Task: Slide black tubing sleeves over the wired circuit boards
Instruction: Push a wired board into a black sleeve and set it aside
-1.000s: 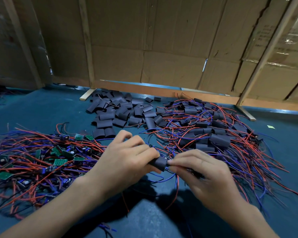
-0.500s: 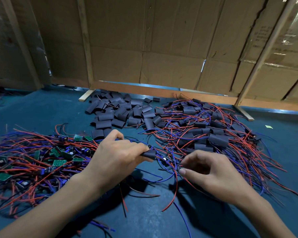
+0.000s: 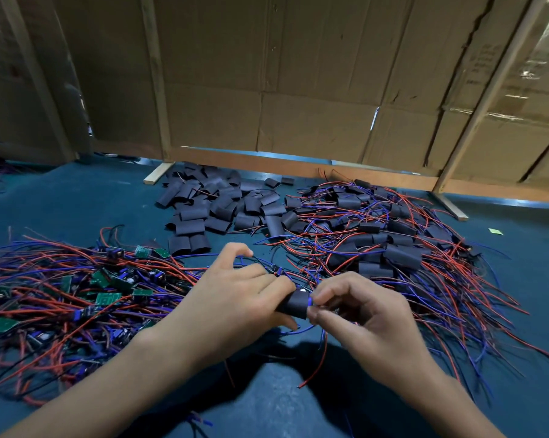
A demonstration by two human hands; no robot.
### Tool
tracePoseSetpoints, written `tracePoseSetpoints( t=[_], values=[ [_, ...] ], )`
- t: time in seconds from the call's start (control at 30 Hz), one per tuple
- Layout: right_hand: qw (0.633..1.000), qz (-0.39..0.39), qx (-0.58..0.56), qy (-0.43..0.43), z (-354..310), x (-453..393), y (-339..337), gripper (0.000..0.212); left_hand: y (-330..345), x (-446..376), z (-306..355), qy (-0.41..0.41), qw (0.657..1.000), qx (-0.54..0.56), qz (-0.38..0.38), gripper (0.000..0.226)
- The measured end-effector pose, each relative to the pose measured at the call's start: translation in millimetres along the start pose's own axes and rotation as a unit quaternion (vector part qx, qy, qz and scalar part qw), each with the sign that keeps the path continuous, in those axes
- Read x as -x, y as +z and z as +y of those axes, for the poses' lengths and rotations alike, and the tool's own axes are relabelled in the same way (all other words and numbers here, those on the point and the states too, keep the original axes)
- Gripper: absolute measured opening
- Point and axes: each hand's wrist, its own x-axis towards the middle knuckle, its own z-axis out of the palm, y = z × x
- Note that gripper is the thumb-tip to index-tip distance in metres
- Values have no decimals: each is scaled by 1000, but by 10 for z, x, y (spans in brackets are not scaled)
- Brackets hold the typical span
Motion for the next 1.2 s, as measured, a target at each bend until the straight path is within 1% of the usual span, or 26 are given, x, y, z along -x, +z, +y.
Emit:
tracePoseSetpoints(
  t=[0.07, 0.17, 0.23, 0.33, 0.43, 0.5, 0.53, 0.57, 0.6, 0.63, 0.67, 0.7, 0.73, 0.77, 0.8, 0.83, 0.87, 0.9, 0.93, 1.0, 1.03, 1.07, 1.1, 1.13, 1.17, 1.2],
  values=[
    [1000, 5, 10, -10, 3, -9, -9, 9, 4, 0, 16, -6, 1000, 18, -7, 50],
    [999, -6, -34, 7, 2, -8, -24, 8, -6, 9, 52, -32, 998, 45, -27, 48],
    [999, -12, -44, 13, -15, -18, -43, 10, -26, 8, 55, -58, 992, 105, -45, 48],
    [999, -15, -30, 1, -35, -28, -89, 10, -40, 20, 83, -96, 973, 200, -54, 49],
    [998, -14, -48, 24, -57, -19, -105, 18, -54, -1, 123, -99, 972, 208, -42, 50],
    [998, -10, -47, 27, -72, -24, -100, 19, -84, -37, 119, -66, 968, 236, -45, 60],
    [999, 4, -48, 22, -77, -37, -125, 19, -113, -57, 79, -52, 957, 279, -65, 68],
    [998, 30, -55, 17, -74, -56, -173, 19, -155, -78, 0, -55, 939, 328, -88, 73],
    [996, 70, -58, 15, -68, -80, -253, 19, -187, -99, -119, -76, 924, 363, -91, 73],
    [992, 117, -49, 15, -59, -110, -362, 17, -200, -114, -274, -115, 917, 374, -78, 69],
    [986, 164, -21, 17, -44, -130, -490, 16, -177, -114, -469, -163, 922, 346, -62, 63],
    [979, 202, 34, 23, 0, -144, -633, 16, -151, -108, -693, -210, 934, 279, -73, 59],
    [969, 213, 121, 34, 67, -151, -769, 17, -124, -94, -919, -252, 939, 190, -136, 58],
    [953, 197, 225, 53, 153, -157, -881, 18, -93, -74, -1105, -292, 920, 109, -239, 59],
    [931, 170, 314, 80, 247, -154, -958, 16, -57, -39, -1232, -320, 882, 65, -341, 60],
    [910, 153, 369, 108, 323, -150, -989, 12, -14, 12, -1317, -336, 845, 58, -412, 60],
    [900, 150, 387, 131, 361, -148, -977, 8, 24, 60, -1375, -349, 827, 71, -436, 58],
    [898, 160, 385, 139, 375, -144, -931, 7, 50, 99, -1406, -362, 825, 87, -425, 53],
    [902, 177, 375, 121, 356, -139, -865, 8, 73, 127, -1417, -373, 832, 98, -399, 47],
    [913, 196, 358, 20, 230, -137, -691, 7, 134, 159, -1411, -382, 844, 99, -364, 37],
    [925, 175, 334, -39, 159, -132, -587, 9, 156, 162, -1388, -388, 845, 89, -359, 37],
    [943, 130, 297, -79, 78, -111, -458, 14, 177, 167, -1351, -395, 844, 76, -355, 40],
    [960, 68, 253, -94, -11, -79, -306, 23, 204, 167, -1314, -401, 845, 64, -348, 43],
    [971, -6, 221, -88, -78, -36, -148, 34, 229, 167, -1284, -405, 848, 55, -337, 43],
    [972, -77, 212, -70, -118, 14, 12, 46, 245, 168, -1256, -410, 851, 54, -324, 39],
    [961, -142, 229, -58, -126, 61, 161, 54, 248, 168, -1236, -417, 853, 59, -308, 34]
  ],
)
